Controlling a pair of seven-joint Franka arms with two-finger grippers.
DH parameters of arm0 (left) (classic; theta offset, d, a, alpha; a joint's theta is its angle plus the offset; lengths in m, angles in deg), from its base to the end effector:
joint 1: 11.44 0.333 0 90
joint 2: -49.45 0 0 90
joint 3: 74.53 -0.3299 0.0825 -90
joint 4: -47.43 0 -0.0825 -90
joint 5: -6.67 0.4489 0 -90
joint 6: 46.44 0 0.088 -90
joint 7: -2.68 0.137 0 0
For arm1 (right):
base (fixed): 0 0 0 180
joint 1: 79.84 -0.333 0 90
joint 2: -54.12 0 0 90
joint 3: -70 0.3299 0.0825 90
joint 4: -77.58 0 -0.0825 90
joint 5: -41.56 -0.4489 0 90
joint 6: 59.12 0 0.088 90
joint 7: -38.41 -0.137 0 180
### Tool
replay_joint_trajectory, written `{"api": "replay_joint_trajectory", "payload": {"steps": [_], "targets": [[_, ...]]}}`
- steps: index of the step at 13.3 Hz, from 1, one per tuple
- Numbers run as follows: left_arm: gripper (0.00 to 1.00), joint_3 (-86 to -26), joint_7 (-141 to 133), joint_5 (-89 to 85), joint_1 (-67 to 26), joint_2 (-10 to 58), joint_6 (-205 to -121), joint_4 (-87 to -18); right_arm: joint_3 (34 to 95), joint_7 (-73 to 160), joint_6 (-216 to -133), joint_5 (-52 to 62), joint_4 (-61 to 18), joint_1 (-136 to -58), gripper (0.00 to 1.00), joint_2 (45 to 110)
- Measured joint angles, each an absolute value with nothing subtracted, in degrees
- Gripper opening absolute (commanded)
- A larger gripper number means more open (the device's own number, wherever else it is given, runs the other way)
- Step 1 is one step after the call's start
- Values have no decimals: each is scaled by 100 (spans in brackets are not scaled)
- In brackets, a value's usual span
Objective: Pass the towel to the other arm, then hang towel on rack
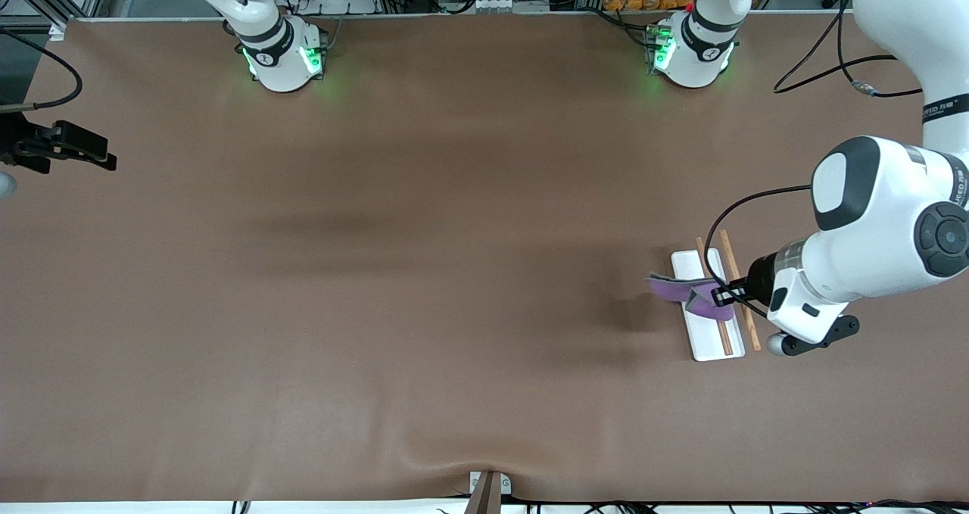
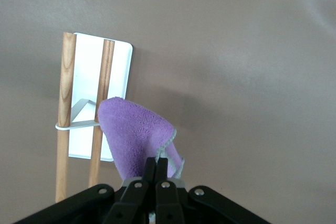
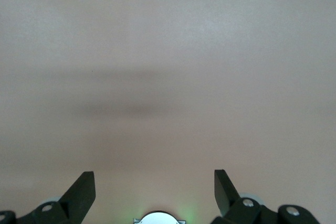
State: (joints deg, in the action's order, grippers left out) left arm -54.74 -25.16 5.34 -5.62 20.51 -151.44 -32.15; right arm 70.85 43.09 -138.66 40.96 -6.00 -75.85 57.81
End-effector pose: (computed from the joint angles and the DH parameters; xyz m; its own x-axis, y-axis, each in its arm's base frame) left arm 0.7476 -0.1465 0.3942 0.9550 0.2715 -0.1191 0.2874 -0.9465 0.1471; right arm 0.6159 -0.0325 0.6131 0.9907 0.0294 -0.1331 0.0266 -0.9994 -0.0223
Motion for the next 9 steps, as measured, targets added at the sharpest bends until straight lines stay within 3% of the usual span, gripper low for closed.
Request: {"api": "replay_joint_trajectory", "payload": {"steps": [4, 9], "targets": [[0, -5555, -2478, 552, -348, 2012, -15106, -3357, 7081, 4071, -13745, 4103, -598, -7599, 100, 5679], [0, -5582, -1300, 560, 600, 1832, -15105, -3517, 7017, 3745, -13613, 4077, -598, -7651, 100, 5641]]}}
